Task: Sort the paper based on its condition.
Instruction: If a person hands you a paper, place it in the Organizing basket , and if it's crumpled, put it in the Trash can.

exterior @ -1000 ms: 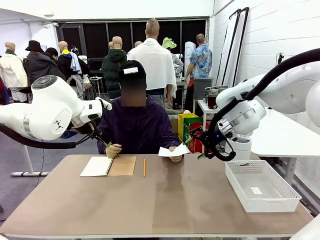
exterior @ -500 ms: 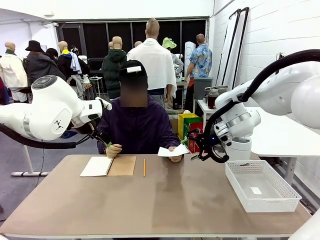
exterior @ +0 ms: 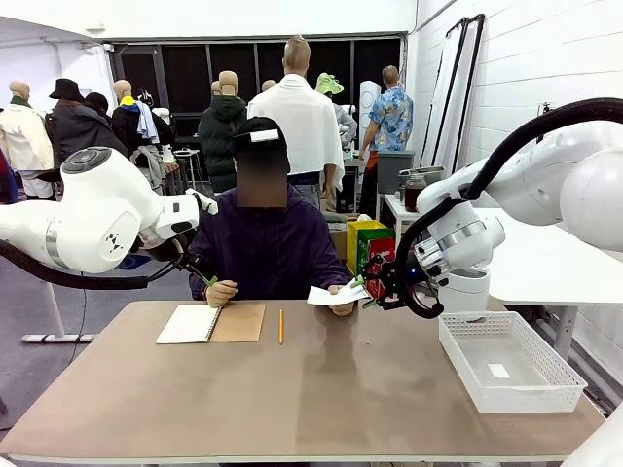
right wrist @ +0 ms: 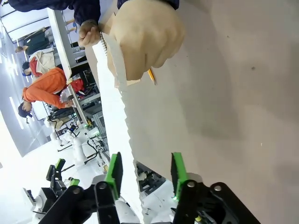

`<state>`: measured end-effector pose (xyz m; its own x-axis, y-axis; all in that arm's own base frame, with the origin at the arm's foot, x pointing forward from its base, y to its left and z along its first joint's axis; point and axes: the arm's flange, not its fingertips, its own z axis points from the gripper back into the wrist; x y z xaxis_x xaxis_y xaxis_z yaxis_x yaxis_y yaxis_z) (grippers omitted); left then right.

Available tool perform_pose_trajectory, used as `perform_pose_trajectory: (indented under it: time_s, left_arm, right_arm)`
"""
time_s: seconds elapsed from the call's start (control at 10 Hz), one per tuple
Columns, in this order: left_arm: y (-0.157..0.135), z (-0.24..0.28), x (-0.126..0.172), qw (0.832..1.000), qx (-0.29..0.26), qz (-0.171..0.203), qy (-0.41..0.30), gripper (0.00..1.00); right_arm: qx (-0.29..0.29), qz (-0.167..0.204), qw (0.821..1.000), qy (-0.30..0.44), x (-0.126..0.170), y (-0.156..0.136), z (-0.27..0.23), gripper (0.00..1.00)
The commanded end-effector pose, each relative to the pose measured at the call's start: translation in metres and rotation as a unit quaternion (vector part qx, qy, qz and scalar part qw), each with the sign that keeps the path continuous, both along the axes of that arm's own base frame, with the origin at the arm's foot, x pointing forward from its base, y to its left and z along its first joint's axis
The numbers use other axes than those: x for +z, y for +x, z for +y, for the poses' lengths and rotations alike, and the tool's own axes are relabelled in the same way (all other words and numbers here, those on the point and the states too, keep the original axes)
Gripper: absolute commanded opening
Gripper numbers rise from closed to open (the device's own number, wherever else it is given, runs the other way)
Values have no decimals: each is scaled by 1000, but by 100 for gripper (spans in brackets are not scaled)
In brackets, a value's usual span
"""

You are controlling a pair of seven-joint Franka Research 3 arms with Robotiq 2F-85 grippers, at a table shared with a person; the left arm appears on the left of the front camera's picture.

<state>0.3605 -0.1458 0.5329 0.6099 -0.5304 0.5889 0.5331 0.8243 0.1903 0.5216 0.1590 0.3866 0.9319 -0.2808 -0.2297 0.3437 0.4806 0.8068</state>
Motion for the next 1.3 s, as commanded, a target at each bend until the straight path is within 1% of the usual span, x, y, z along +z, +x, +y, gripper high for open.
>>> perform_pose_trajectory:
  time_s: [0.0, 0.4, 0.8, 1.0, 1.1, 1.2]
  left_arm:
    - [2, 0, 1, 1000, 1, 2, -1, 100]
    - [2, 0, 1, 1000, 1, 2, -1, 100]
    - [2, 0, 1, 1000, 1, 2, -1, 100]
    - [2, 0, 1, 1000, 1, 2, -1, 100]
    - [2, 0, 1, 1000, 1, 2, -1, 100]
    - [2, 0, 1, 1000, 1, 2, -1, 100]
  right_arm:
    - [-2, 5, 1000, 17, 0, 9, 1, 0]
    - [-2, -7, 1000, 26, 2, 10, 1, 0]
    - [19, -21, 999, 44, 4, 8, 0, 0]
    - [36, -48, 997, 43, 17, 4, -6, 0]
    - [47, -69, 996, 39, 29, 0, -14, 0]
    - [59, -101, 993, 23, 45, -6, -25, 0]
